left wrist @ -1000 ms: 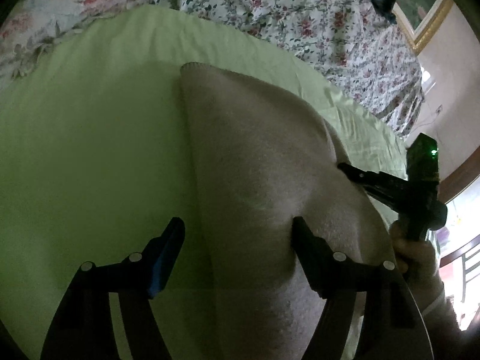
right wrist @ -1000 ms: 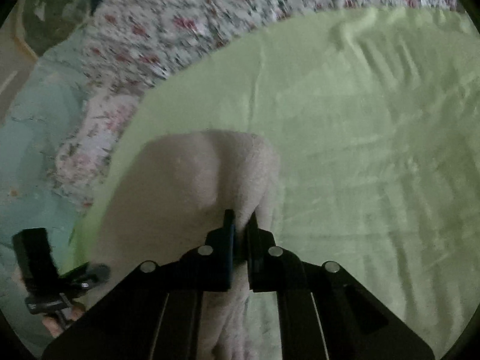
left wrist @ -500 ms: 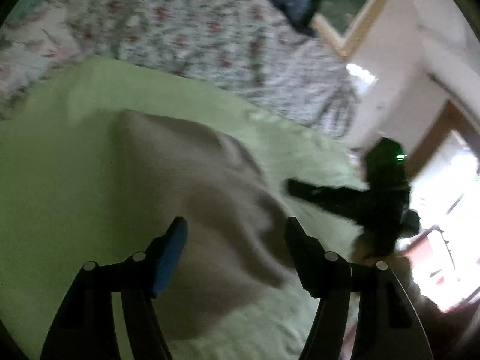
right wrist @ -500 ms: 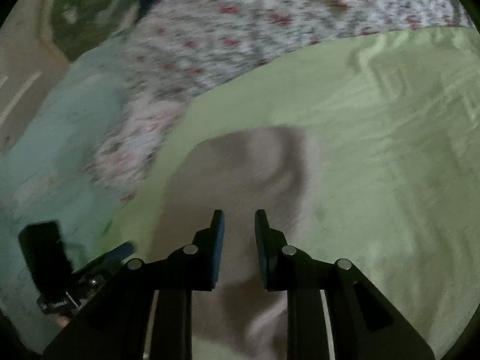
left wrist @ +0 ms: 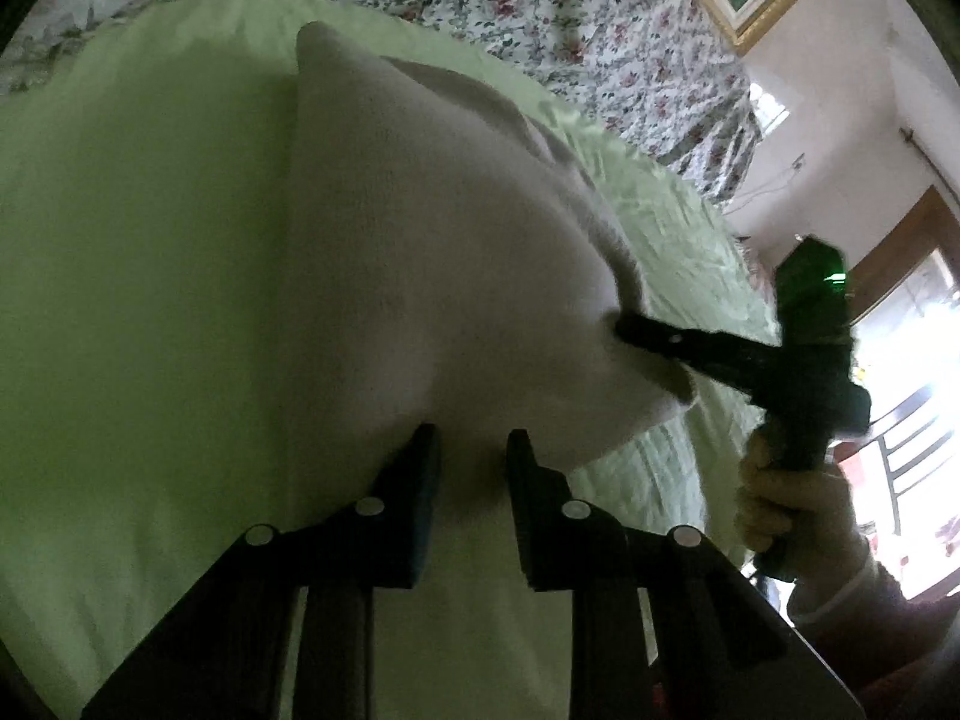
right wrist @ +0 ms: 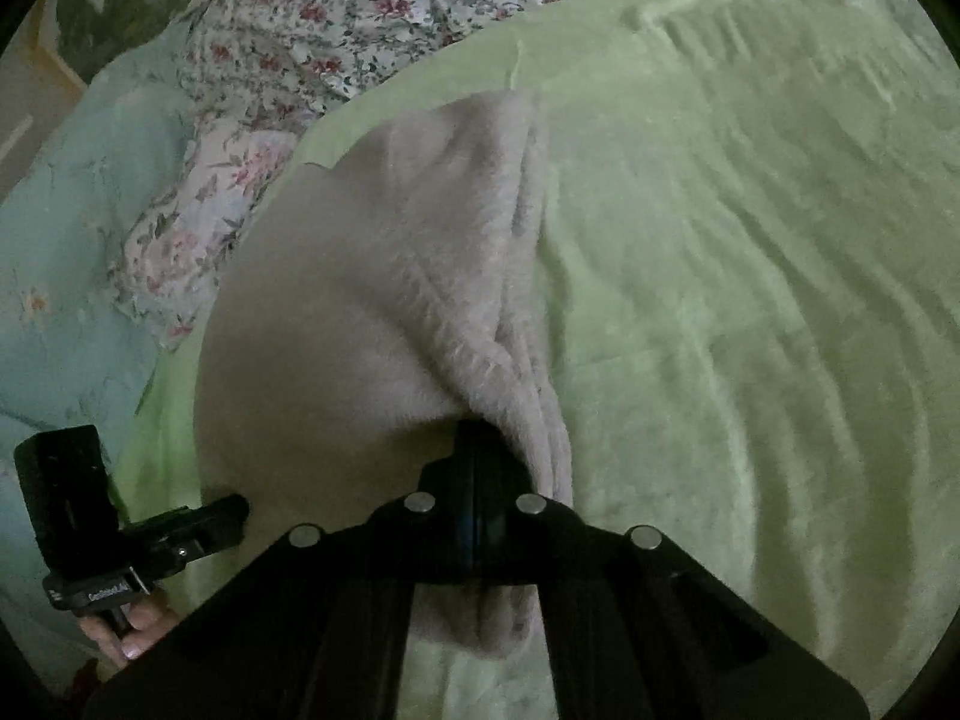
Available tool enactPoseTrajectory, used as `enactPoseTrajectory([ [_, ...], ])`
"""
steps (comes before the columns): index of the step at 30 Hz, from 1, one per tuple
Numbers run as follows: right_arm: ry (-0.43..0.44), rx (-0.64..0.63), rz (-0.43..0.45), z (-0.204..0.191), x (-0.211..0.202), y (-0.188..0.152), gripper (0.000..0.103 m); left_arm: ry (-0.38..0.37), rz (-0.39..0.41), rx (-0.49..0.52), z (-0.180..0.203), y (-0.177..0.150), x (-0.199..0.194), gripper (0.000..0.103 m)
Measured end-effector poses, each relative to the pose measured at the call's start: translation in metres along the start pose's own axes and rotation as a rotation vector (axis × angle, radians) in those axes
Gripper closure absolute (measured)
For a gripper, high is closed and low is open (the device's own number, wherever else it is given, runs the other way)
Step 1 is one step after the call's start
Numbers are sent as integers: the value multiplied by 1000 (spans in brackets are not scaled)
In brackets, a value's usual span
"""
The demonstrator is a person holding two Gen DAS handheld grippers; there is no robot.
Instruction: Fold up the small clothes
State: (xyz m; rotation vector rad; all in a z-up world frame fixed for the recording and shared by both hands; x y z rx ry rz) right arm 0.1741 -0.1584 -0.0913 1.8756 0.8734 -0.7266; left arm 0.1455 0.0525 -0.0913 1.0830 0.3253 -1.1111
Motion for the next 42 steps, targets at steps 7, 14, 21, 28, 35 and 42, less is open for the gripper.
enactPoseTrajectory([
  [7,-70,-102,0,-6,-15,-28,98,69,12,11,-3,-14,1,79],
  [14,-47,-91,21,-6,-20,-33,98,136,13,34,0,-15,2,79],
  [21,-30,-71,21,-7,-25,-39,98,148,8,35,-2,-15,-2,79],
  [28,-41,-61,4,-6,-34,-47,98,200,-7,57,-1,-21,-13,73],
  [35,-115,-80,-29,-7,-54,-71,93,302,11,33,-4,-43,-37,40],
  [42,-138,-109,-53,-13,-72,-97,72,372,25,30,-10,-58,-57,26],
])
Point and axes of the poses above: each gripper's, at about its wrist camera, not at the fingertips, and x roughly the way its jaws point, z to its right, y to its top, the point moved 7 cm from there along x, roughly the way its jaws point, and after that the axes turned 1 degree about -x, right-handed, at the moved point
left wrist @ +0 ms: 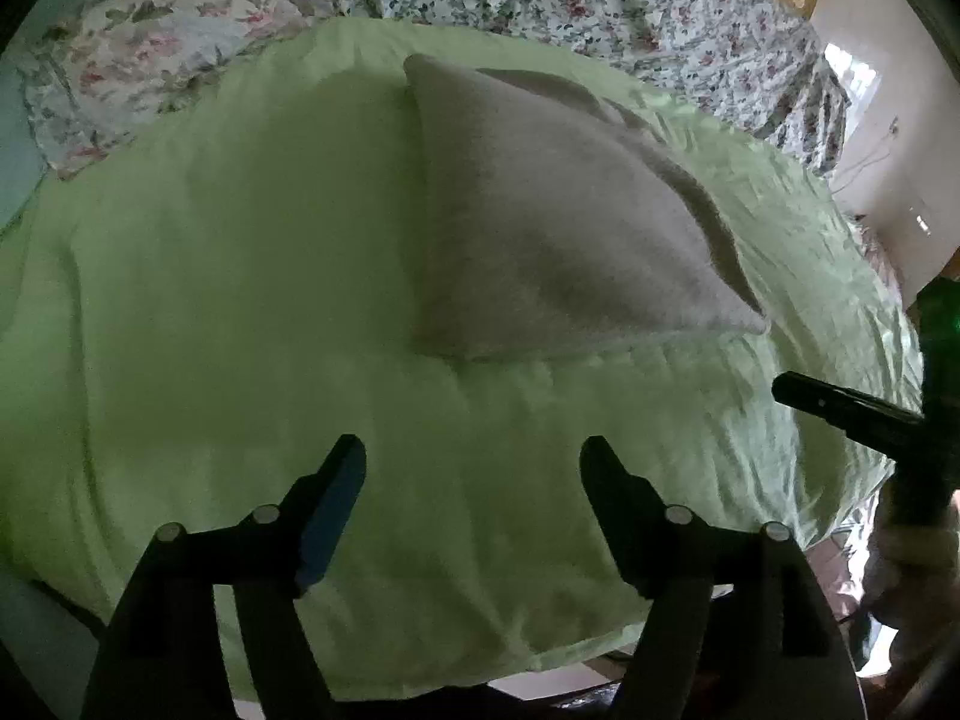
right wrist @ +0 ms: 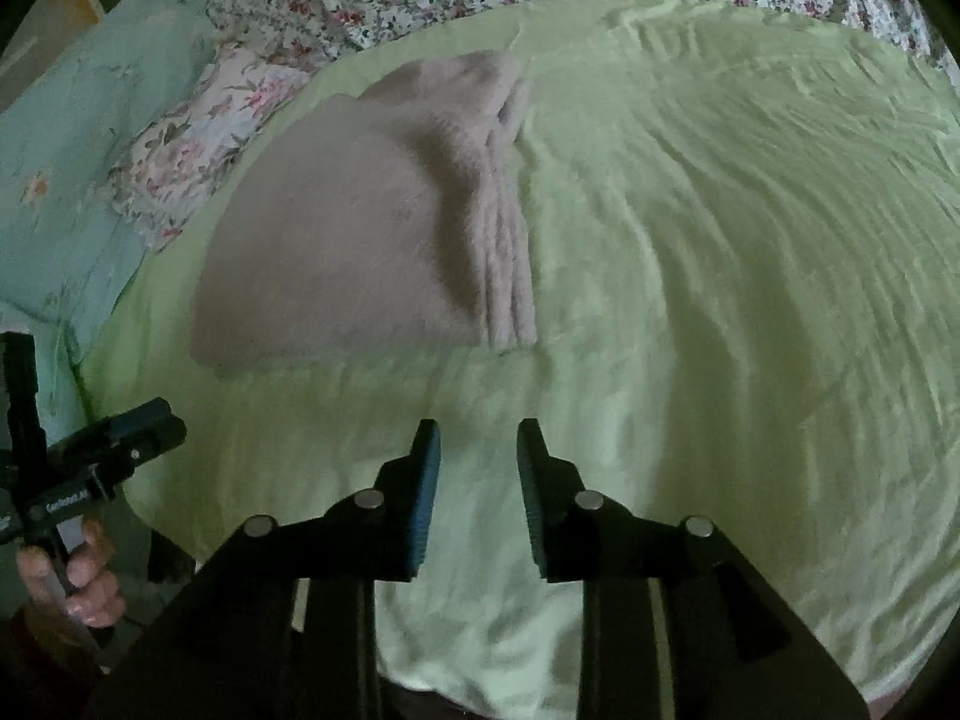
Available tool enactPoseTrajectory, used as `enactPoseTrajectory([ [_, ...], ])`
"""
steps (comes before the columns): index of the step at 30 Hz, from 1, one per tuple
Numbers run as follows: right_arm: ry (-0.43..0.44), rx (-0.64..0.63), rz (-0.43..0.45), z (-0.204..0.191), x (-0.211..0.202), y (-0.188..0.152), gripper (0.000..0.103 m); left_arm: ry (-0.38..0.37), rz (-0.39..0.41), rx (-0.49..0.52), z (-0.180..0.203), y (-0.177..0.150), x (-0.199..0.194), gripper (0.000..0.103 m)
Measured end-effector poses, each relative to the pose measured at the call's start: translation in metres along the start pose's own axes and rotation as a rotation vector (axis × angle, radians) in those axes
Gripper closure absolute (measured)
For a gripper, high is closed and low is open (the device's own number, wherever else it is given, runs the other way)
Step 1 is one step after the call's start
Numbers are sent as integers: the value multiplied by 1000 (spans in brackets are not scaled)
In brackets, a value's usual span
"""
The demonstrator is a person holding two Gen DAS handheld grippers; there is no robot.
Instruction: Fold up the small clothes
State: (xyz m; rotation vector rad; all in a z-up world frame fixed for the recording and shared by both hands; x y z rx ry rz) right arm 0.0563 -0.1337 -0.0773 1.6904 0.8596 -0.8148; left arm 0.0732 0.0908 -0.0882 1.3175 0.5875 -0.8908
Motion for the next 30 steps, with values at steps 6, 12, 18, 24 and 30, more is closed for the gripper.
enactPoseTrajectory([
  [6,-10,-44,-1,-12,-9,-5,36,26,-1,23,-2,-8,-4,22],
  [12,-39,-78,-3,-17,-21,-21,18,62,9,35,-3,-22,-10,20],
  [18,-42,-91,-17,-14,-29,-39,14,160,30,152,8,-36,-25,15],
  [24,-49,-134,20,-18,-39,-37,9,139,55,148,13,-27,-39,12],
  [30,-32,-159,57,-27,-37,-21,7,150,79,121,11,-3,-37,2],
])
Point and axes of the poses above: each gripper's, at about its wrist camera, not at the fingertips, and x roughly the way its jaws point, z to its right, y to its top, the point moved 7 cm from there along x, roughly the way its jaws point, and after that the axes turned 1 degree about -x, right-handed, at the moved point
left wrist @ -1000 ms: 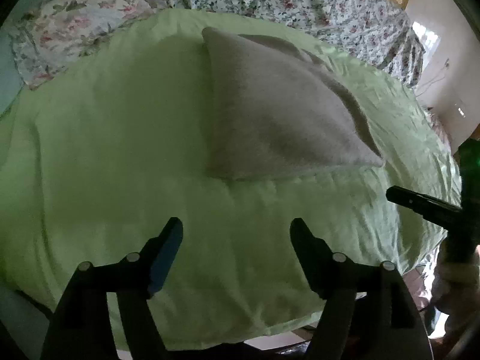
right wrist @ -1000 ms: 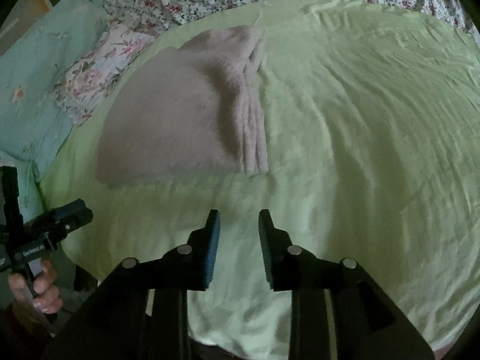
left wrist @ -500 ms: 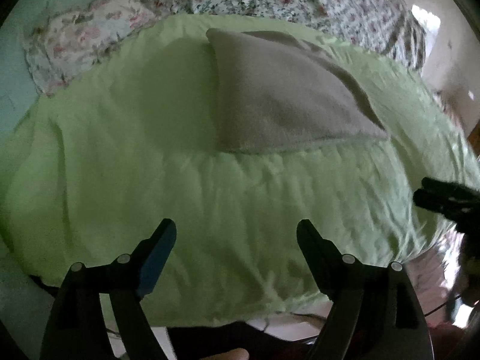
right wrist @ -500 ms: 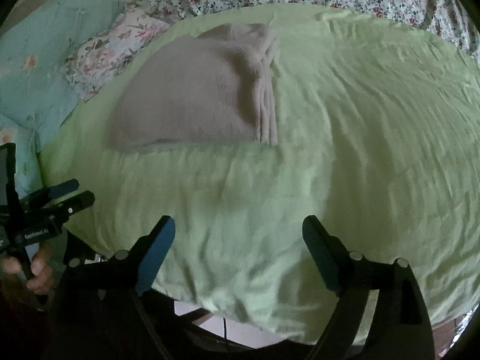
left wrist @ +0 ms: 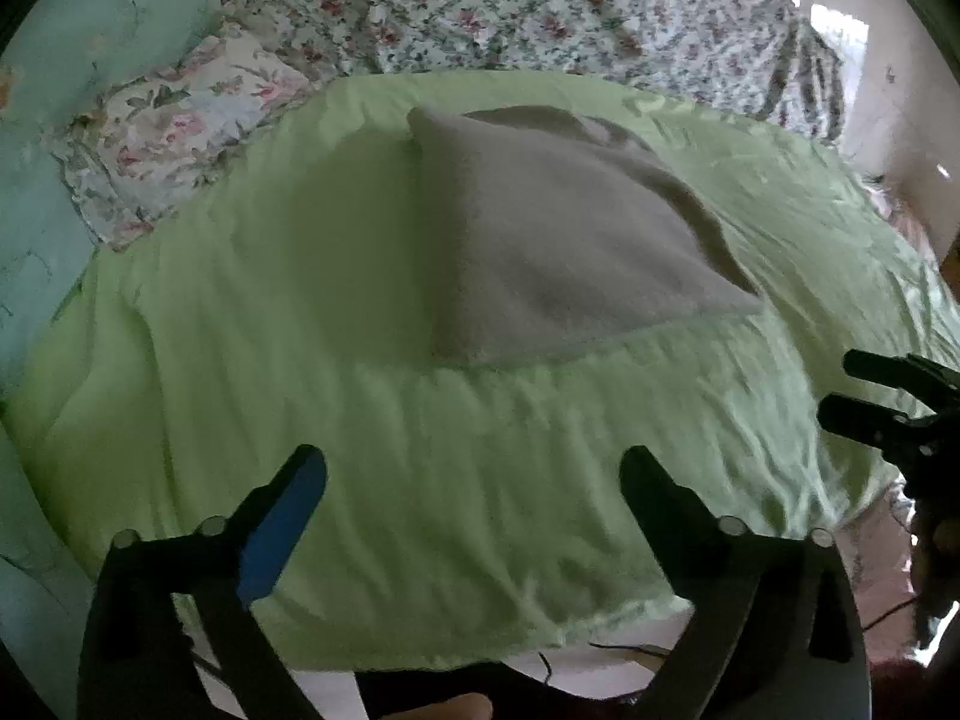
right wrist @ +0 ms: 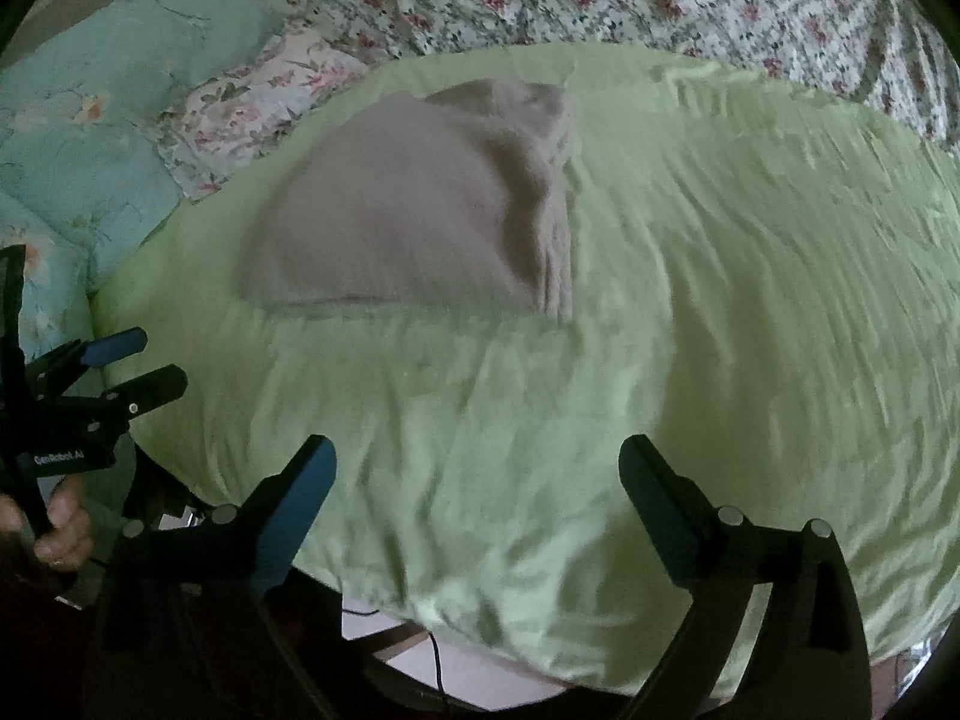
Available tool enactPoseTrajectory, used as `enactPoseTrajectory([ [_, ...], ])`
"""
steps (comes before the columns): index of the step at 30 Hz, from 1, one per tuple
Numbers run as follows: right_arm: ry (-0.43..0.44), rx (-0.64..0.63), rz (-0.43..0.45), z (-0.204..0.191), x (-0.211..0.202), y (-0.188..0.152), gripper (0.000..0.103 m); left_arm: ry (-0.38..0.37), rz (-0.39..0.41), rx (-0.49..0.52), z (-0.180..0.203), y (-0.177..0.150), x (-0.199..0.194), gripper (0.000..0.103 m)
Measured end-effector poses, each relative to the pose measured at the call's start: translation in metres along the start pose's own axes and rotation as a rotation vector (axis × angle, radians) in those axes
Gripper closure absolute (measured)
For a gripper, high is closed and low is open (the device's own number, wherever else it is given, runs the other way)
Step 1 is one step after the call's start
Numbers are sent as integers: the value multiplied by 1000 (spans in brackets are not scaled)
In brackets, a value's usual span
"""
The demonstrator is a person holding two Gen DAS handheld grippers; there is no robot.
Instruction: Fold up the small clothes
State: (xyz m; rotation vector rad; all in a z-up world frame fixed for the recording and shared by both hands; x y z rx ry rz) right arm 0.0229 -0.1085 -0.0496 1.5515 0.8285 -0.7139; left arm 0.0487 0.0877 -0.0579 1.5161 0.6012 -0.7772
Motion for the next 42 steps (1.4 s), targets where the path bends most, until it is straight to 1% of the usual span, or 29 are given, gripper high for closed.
enactPoseTrajectory([
  [5,23,-21,-2,-6,12,14,7,50,-28,-16,-4,11,10,1],
  [10,36,-26,-18,-9,20,17,7,104,-51,8,-6,13,16,1],
  [17,44,21,-39,-2,26,16,6,126,-67,34,-5,14,19,1],
  [21,46,40,-35,3,25,20,6,150,-68,46,-4,17,20,1],
  [33,52,15,-18,-7,30,46,6,141,-26,58,-1,44,22,1],
  [42,54,-12,-4,-13,39,70,6,146,-15,32,-6,58,28,1],
])
Point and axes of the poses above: each gripper's, at about its wrist camera, not at the fingertips, and x roughly the way its jaws point, z to its right, y to its top, the point moved 7 cm from there along x, roughly the way its jaws point, and after that the axes turned 1 degree about -x, right-handed, at the moved point
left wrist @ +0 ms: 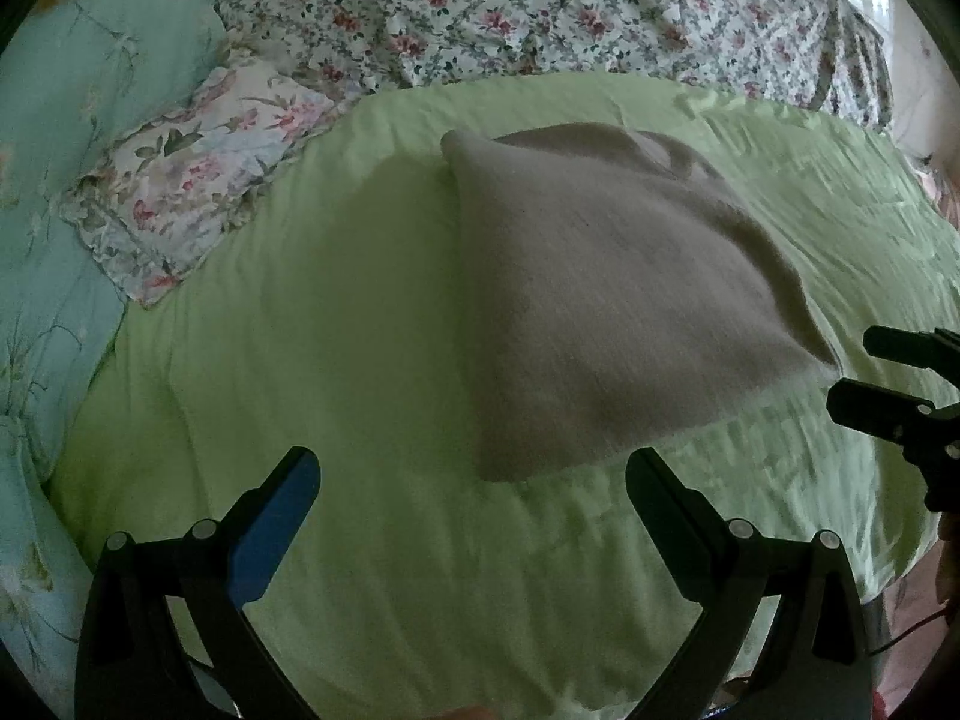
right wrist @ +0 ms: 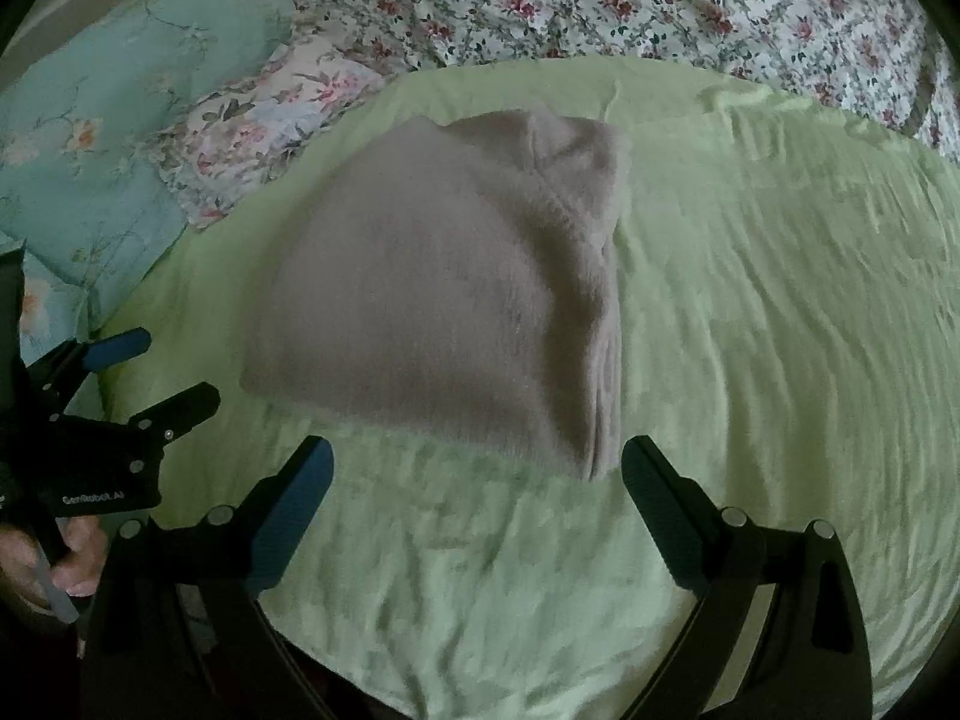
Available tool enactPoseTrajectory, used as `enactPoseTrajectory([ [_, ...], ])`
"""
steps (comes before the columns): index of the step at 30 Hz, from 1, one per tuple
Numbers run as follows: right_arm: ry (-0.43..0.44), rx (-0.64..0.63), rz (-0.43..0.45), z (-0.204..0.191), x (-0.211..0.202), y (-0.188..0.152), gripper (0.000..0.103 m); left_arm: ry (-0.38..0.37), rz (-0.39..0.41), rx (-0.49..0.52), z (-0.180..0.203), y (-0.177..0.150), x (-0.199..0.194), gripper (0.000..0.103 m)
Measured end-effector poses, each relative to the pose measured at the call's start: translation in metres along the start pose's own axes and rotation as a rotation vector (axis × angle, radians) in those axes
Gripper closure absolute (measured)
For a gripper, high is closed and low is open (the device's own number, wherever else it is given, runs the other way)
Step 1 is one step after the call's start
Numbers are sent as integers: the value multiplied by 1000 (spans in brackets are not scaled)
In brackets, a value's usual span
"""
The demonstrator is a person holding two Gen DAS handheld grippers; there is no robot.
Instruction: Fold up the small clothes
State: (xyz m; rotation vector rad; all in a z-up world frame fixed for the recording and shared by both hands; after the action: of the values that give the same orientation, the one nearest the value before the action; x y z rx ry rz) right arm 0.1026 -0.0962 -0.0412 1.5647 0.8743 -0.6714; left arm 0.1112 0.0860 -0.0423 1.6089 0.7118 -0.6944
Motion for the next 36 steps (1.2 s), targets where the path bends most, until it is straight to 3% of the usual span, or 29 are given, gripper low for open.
enactPoseTrajectory([
  [17,5,17,-6,6,16,23,6,-13,2,-12,5,17,12,1],
  [36,8,27,-24,6,20,18,6,-23,13,3,11,17,8,1],
])
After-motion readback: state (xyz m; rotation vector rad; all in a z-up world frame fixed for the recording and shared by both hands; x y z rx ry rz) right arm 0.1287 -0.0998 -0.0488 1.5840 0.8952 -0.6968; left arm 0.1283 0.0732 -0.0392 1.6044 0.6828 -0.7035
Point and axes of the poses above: each gripper's, at about its wrist camera, not at the fingertips, and x roughly the way its jaws point, z to its right, y to its top, the point moved 7 cm from there along x, roughly the way its jaws point, and after that the axes turned 1 degree about -x, right-handed, at the moved point
